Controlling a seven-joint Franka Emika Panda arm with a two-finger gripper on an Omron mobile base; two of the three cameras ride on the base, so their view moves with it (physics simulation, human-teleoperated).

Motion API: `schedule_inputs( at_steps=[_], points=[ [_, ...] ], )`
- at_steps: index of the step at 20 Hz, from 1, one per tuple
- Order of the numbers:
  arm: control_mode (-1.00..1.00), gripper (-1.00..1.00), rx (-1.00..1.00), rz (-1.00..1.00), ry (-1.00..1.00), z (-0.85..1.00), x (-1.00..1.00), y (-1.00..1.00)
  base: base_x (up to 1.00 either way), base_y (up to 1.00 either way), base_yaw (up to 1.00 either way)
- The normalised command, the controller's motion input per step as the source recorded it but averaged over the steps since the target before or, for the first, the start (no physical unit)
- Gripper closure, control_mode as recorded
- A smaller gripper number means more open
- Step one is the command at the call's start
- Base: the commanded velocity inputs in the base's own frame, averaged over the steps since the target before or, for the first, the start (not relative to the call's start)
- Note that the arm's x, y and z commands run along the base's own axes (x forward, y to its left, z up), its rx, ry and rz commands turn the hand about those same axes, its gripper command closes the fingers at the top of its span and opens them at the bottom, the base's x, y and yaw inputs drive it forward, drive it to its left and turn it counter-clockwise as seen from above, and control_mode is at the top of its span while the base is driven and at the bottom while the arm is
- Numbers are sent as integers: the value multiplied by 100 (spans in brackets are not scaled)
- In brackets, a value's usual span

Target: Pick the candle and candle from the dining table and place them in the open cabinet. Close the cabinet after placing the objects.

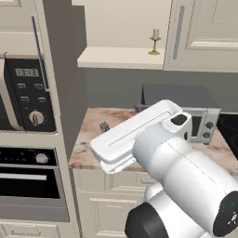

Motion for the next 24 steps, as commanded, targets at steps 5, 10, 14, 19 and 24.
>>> schedule_inputs(
  at_steps=[5, 10, 14, 19, 24],
  points=[
    [-100, -100, -1, -15, 0, -2, 10, 79, 0, 0, 0],
    [-100, -100, 0, -21, 0, -1, 13, 75, 0, 0, 0],
    [-100, -100, 0, -33, 0, 0, 18, 60, 0, 0, 0],
    [-100, -100, 0, -26, 0, -1, 31, 25, 0, 0, 0],
    [-100, -100, 0, -20, 0, 0, 49, 11, 0, 0, 0]
  ],
)
